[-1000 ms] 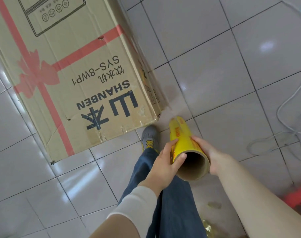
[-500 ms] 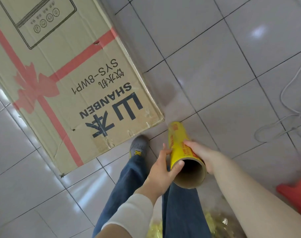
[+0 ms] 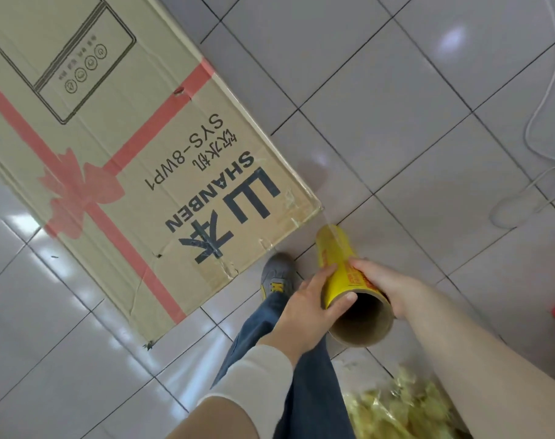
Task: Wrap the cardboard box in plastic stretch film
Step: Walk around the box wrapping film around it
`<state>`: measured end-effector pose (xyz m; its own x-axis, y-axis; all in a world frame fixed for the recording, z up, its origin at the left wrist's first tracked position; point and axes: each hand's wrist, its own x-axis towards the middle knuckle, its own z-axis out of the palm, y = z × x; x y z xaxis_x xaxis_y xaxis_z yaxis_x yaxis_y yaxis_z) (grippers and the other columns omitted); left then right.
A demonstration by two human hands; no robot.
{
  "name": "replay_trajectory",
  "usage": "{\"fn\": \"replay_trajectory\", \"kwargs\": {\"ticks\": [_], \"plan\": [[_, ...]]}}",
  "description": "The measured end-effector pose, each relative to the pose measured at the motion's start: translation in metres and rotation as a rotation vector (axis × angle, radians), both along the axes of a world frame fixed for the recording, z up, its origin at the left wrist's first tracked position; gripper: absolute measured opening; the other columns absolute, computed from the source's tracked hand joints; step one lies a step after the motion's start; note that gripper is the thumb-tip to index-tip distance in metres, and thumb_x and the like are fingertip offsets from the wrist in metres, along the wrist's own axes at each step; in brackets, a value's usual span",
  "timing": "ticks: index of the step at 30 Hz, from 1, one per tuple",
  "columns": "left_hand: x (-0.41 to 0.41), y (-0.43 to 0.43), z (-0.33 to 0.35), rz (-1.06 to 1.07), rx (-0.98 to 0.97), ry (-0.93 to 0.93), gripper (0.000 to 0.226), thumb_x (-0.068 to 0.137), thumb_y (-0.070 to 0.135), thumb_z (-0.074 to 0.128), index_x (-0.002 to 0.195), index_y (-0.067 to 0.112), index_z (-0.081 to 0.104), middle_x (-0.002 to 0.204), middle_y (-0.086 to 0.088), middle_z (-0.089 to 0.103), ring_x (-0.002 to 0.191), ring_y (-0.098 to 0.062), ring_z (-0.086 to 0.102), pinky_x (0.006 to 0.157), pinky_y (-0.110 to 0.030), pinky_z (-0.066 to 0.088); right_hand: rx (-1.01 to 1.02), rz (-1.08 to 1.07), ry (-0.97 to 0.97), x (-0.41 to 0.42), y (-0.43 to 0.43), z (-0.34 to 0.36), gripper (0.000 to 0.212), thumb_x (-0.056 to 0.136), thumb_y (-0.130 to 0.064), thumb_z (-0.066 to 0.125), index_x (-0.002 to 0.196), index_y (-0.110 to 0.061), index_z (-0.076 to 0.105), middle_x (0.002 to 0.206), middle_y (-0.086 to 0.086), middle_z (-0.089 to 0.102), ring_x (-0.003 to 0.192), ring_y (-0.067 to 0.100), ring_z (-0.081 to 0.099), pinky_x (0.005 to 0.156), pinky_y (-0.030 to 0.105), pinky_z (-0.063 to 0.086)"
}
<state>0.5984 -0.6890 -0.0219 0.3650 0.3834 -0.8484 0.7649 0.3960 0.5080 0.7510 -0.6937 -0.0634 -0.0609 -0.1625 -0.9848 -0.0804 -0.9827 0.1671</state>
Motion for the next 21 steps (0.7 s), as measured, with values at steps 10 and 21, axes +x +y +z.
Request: {"fn": "replay_trajectory", "kwargs": {"ticks": [10, 21], "plan": [[-0.032, -0.022, 0.01, 0.115, 0.061, 0.09, 0.056, 0.084, 0.054, 0.05, 0.134, 0.033, 0.036, 0.129, 0.0, 0.052, 0.109, -0.012, 0.05, 0.087, -0.021, 0.036, 0.047, 0.024, -0.042, -0.026, -0.016, 0.012, 0.047, 0.099, -0.049, 0.032, 0.092, -0.013, 0.061, 0.084, 0.014, 0.062, 0.08, 0.028, 0.06, 0.077, 0.035, 0.052], [-0.075, -0.032, 0.029, 0.276, 0.034, 0.167, 0.038, 0.095, 0.034, 0.039, 0.133, 0.028, 0.035, 0.11, 0.01, 0.044, 0.102, -0.009, 0.045, 0.088, -0.021, 0.034, -0.101, -0.766, -0.024, -0.1, -0.066, 0.006, 0.059, 0.084, -0.063, 0.052, 0.122, -0.018, 0.057, 0.104, 0.019, 0.07, 0.094, 0.036, 0.066, 0.074, 0.041, 0.055]]}}
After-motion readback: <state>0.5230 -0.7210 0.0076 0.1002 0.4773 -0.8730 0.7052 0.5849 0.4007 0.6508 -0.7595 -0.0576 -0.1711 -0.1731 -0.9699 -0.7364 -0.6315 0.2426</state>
